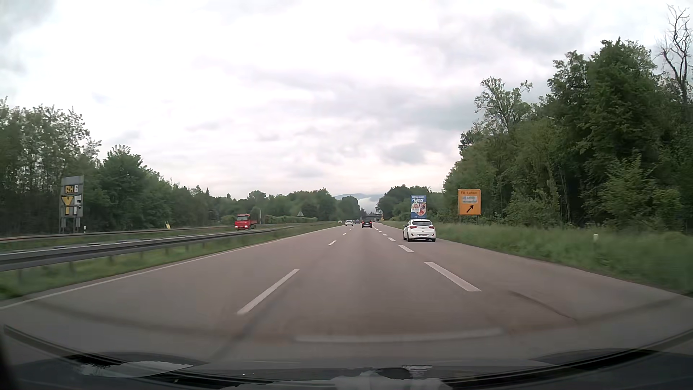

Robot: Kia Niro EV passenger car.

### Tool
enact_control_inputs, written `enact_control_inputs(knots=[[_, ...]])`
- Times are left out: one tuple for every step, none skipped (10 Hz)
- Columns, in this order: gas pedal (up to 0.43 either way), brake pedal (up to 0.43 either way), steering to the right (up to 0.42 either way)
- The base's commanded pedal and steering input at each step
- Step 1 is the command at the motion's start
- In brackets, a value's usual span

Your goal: Follow the waypoints while adhering to traffic rules and regulations

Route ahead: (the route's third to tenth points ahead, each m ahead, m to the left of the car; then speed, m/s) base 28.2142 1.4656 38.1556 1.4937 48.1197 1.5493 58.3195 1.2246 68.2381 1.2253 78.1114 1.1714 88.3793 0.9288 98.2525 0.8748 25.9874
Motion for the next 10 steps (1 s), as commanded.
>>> enact_control_inputs(knots=[[0.189,0.000,0.002],[0.189,0.000,0.002],[0.189,0.000,0.002],[0.189,0.000,0.002],[0.189,0.000,0.002],[0.189,0.000,0.002],[0.189,0.000,0.002],[0.189,0.000,0.002],[0.177,0.000,0.002],[0.177,0.000,0.002]])
